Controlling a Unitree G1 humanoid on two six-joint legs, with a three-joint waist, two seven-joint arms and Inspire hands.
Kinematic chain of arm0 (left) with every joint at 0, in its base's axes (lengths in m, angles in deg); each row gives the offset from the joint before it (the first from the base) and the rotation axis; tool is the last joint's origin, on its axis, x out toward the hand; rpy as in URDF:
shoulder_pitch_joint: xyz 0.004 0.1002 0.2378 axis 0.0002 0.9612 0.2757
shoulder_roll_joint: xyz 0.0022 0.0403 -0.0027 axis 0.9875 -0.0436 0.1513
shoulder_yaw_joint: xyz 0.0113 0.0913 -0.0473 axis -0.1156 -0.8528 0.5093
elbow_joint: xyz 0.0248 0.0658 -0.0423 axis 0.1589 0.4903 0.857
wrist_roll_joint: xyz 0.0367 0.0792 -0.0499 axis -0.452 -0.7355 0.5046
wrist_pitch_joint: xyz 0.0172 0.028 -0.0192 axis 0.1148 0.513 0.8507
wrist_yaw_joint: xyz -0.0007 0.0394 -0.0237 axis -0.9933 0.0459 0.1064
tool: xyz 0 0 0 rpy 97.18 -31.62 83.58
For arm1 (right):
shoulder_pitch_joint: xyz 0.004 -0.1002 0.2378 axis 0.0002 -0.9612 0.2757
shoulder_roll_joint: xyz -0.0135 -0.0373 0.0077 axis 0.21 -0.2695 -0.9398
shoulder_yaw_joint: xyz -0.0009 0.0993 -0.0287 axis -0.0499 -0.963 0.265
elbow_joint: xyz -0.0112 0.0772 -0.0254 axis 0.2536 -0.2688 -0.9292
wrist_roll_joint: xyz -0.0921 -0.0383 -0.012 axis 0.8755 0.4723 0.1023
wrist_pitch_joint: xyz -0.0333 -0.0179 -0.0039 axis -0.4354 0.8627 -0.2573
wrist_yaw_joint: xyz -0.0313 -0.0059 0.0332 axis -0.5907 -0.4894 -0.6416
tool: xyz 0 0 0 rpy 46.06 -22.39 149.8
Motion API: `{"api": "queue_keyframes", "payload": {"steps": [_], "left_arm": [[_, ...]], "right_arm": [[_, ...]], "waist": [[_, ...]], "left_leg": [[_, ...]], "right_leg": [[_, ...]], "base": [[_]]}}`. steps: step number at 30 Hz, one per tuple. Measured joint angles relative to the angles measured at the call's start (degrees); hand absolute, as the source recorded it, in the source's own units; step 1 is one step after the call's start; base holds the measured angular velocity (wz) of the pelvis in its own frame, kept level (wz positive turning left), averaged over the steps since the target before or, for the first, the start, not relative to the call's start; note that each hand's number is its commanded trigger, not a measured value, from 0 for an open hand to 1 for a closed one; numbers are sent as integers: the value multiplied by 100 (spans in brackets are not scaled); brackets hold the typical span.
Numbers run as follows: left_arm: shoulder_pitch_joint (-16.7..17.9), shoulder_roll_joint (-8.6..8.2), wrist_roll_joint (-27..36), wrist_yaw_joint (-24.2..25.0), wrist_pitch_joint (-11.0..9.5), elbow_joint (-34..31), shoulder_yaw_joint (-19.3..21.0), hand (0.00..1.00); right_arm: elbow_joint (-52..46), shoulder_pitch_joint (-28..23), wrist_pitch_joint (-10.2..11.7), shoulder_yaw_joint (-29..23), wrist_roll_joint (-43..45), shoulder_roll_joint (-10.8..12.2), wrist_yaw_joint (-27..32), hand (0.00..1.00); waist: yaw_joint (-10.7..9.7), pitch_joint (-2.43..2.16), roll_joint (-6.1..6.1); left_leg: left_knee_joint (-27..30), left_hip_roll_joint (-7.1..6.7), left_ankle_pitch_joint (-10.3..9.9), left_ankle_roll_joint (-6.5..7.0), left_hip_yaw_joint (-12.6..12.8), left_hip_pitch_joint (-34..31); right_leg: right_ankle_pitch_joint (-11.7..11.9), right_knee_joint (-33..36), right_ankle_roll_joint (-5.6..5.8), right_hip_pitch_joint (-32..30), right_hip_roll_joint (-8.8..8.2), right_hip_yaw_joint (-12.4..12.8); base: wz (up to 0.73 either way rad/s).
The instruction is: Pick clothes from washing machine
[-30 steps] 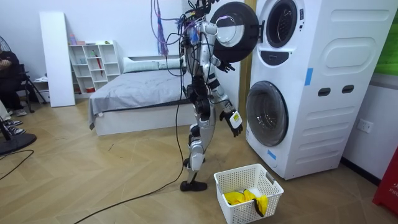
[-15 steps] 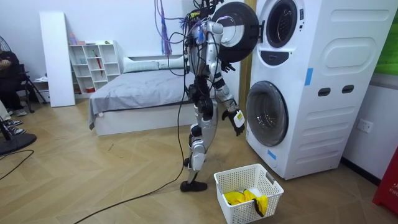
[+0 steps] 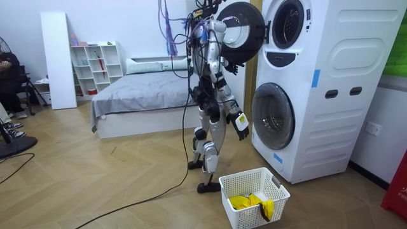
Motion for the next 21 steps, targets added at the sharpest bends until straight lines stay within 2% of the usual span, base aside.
{"api": "queue_keyframes", "payload": {"steps": [2, 5, 16, 21], "left_arm": [[1, 0, 517, -71, -35, 1, 20, 0], [1, -1, 987, -93, -138, 1, 49, 0], [4, -30, 1742, -93, -446, 5, 103, 0], [4, -46, 2504, -93, -757, 5, 109, 0]], "right_arm": [[-15, -1, -36, 0, 0, 16, -18, 0], [-21, -8, -145, -10, 28, 26, -19, 0], [-226, -29, -215, -36, 400, 149, -15, 0], [-268, -32, -222, 3, 401, 155, -17, 0]], "waist": [[19, -16, -33], [1, -32, -60], [30, -52, -102], [21, -51, -100]], "left_leg": [[3, -8, -2, 3, 105, 72], [10, -8, -3, 4, 142, 83], [8, 10, -4, 3, 260, 170], [8, 12, -3, 3, 261, 178]], "right_leg": [[-3, 7, 3, 20, 5, 149], [-4, 24, 10, -19, 13, 207], [5, 113, -2, 10, 17, 243], [5, 109, -2, 22, 12, 224]], "base": [[-21], [-11], [-3], [0]]}}
